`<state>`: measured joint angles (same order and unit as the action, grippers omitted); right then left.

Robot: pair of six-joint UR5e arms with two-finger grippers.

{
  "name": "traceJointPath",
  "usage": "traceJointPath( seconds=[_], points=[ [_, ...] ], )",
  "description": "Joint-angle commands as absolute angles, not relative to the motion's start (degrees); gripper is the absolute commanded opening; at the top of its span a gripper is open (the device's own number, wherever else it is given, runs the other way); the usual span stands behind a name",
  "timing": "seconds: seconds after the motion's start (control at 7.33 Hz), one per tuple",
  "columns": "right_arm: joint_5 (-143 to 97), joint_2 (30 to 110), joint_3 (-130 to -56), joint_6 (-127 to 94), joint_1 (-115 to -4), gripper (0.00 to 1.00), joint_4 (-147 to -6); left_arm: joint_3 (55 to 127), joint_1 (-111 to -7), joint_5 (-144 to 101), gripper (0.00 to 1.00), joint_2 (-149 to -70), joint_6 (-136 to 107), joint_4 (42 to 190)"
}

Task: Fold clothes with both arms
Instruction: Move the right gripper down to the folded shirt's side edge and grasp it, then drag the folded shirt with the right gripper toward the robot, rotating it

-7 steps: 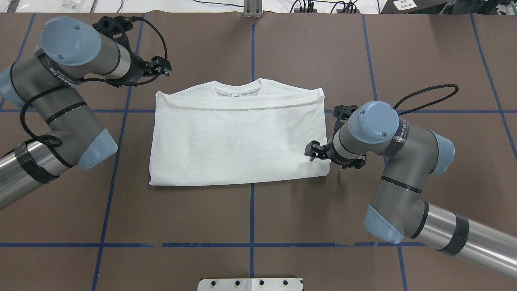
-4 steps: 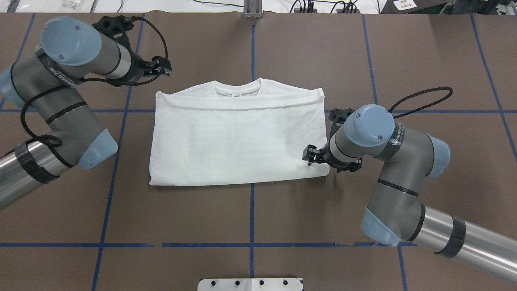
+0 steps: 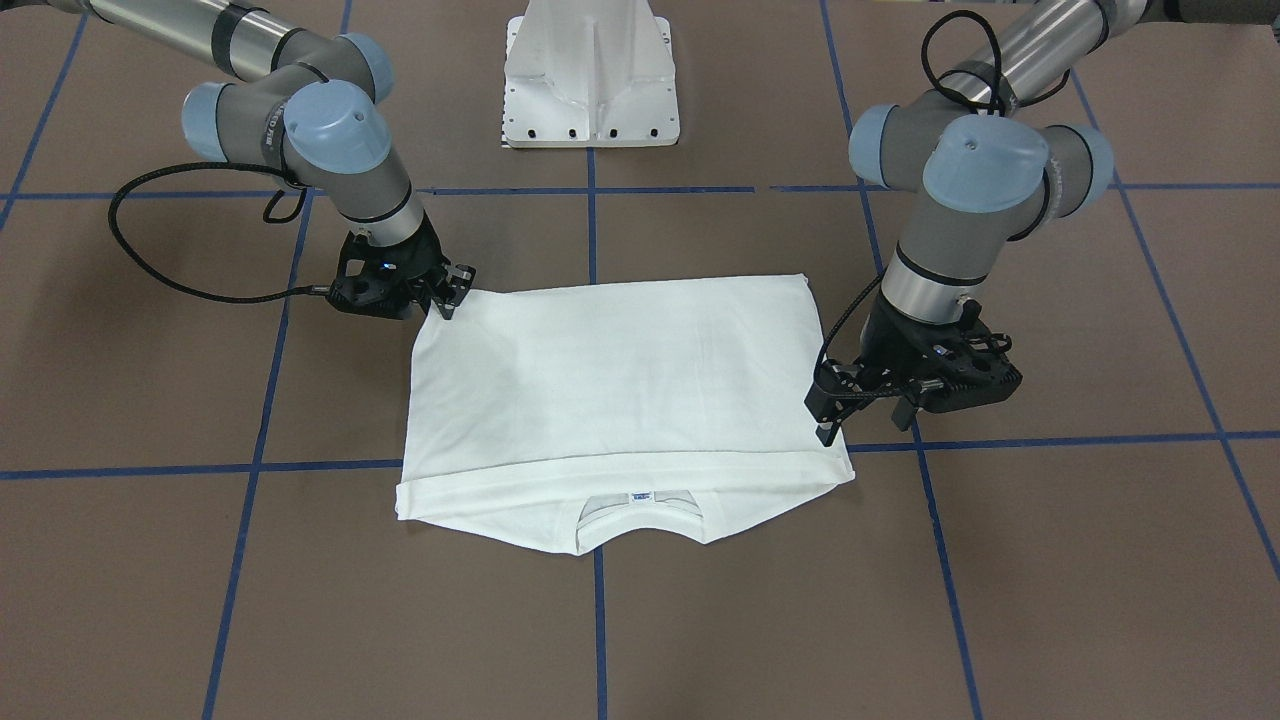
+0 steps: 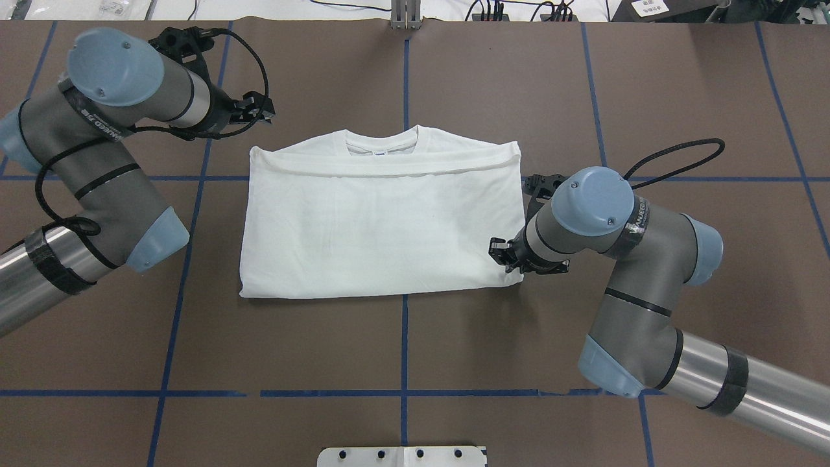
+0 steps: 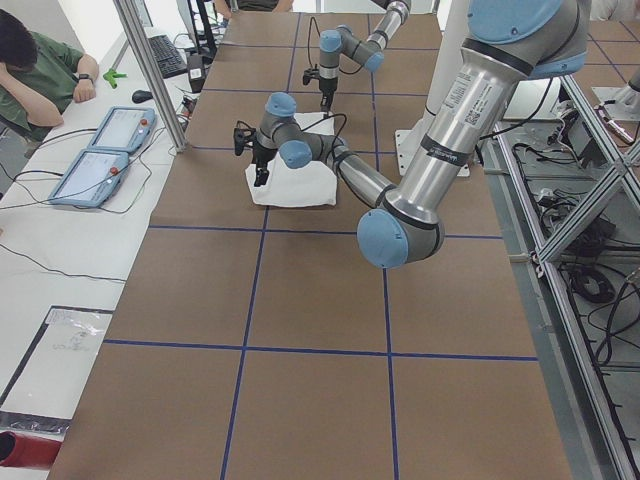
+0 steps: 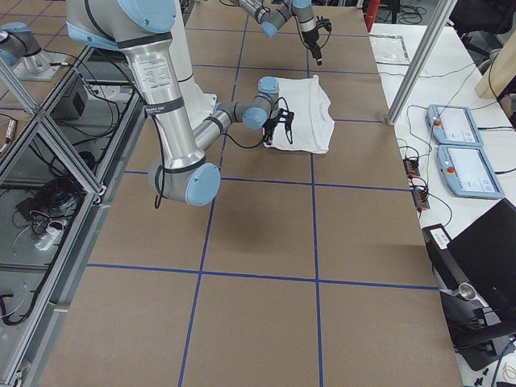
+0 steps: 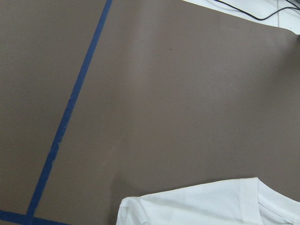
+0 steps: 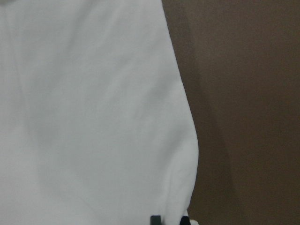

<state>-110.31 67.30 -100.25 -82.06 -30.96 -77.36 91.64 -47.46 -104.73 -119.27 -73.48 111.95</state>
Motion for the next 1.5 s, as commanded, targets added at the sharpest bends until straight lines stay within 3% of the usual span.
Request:
traceJointPath(
  seconds=[0.0, 0.27, 0.68, 1.23, 1.36],
  points=[
    [-110.83, 67.76, -102.47, -82.00, -31.72, 0.00, -77.60, 91.49, -47.46, -104.77, 0.99, -119.27, -73.56, 111.97],
    [-111.35, 71.69, -104.92, -81.22, -33.74, 0.00, -77.96, 91.49, -47.46, -104.77, 0.99, -119.18, -73.56, 111.88],
    [-112.85, 83.63, -115.98, -81.47, -33.67, 0.00, -78.05, 91.49, -47.46, -104.77, 0.99, -119.09, -73.74, 111.97],
    [-116.54, 100.07, -130.66, -82.18, -14.91, 0.00, -78.22, 91.76, -47.02, -103.90, 0.99, -119.18, -73.92, 112.06],
    [-116.63, 101.15, -131.13, -83.05, -9.20, 0.00, -78.22, 91.76, -46.85, -103.63, 0.99, -119.09, -73.83, 112.06]
  ],
)
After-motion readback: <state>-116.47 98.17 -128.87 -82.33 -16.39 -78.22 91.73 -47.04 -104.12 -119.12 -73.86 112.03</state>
